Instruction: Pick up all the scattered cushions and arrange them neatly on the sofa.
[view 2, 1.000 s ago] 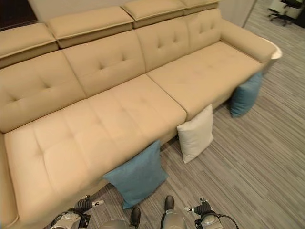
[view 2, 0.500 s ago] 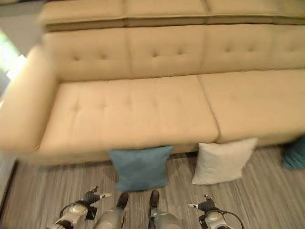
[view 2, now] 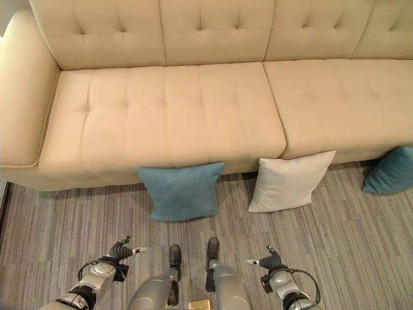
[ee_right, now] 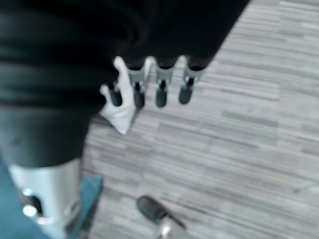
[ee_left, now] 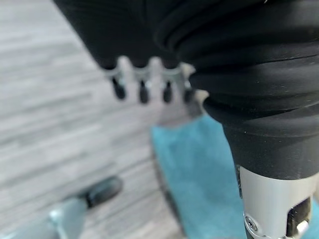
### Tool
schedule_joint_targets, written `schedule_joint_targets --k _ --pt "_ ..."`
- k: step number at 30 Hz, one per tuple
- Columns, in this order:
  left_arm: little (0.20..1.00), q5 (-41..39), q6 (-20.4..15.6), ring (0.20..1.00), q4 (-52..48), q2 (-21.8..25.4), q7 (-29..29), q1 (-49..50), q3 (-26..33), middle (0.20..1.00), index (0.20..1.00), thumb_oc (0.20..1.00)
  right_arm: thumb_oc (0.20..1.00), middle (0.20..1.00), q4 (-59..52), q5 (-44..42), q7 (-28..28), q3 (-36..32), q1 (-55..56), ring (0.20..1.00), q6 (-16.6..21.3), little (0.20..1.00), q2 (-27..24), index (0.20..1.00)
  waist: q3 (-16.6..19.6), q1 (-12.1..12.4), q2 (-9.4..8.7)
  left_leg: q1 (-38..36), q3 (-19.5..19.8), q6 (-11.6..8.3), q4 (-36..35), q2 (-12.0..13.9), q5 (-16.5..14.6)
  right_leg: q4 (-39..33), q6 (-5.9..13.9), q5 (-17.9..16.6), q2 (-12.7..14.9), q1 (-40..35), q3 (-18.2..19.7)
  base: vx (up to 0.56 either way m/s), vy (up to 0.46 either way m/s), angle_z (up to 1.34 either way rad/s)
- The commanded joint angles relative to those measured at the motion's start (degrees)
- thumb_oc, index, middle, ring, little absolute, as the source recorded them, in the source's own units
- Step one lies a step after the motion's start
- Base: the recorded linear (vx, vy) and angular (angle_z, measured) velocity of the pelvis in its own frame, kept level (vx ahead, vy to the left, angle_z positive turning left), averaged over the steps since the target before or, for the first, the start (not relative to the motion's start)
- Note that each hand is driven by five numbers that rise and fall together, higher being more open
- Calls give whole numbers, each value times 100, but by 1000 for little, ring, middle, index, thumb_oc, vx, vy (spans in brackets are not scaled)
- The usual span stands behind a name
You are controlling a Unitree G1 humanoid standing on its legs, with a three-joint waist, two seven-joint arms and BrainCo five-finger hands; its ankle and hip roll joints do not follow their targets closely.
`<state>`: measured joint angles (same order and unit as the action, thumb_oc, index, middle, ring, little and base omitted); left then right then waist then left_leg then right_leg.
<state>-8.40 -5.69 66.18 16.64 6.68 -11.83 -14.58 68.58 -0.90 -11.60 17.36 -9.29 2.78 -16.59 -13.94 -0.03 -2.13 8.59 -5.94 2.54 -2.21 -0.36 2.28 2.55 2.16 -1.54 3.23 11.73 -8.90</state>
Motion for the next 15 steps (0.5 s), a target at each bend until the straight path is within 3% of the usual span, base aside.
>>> schedule_joint_targets --k 1,5,11,13,15 --pt "1000 -18 -97 1000 95 21 32 244 23 1000 1000 1000 1000 1000 71 41 -107 144 37 1000 47 1000 -159 1000 404 -17 -149 12 236 -271 212 -77 -342 60 373 206 212 -273 92 91 26 4" --pt "1000 44 -59 1000 147 -30 -20 385 50 1000 1000 1000 1000 1000 123 142 -92 113 120 1000 14 1000 -148 1000 400 41 -194 -101 304 -210 413 -145 -557 35 461 205 294 -510 92 93 64 3" --pt "1000 44 -31 1000 221 12 -20 494 163 1000 1000 1000 1000 1000 77 242 -38 106 100 1000 -16 1000 -119 1000 335 91 -151 -212 383 -36 518 -252 -674 893 631 103 434 -239 231 44 112 -10" --pt "1000 68 -32 1000 252 31 -45 503 188 1000 1000 1000 1000 1000 66 249 -26 110 89 1000 -9 1000 -101 1000 311 81 -115 -290 436 -10 524 -264 -701 1141 629 175 398 -161 303 105 118 -10" --pt "1000 76 -35 1000 293 59 -41 559 229 1000 1000 1000 1000 1000 58 220 -2 140 117 1000 14 1000 -92 1000 331 42 -104 -568 569 26 403 -361 -735 960 473 176 115 -22 314 229 80 -11"
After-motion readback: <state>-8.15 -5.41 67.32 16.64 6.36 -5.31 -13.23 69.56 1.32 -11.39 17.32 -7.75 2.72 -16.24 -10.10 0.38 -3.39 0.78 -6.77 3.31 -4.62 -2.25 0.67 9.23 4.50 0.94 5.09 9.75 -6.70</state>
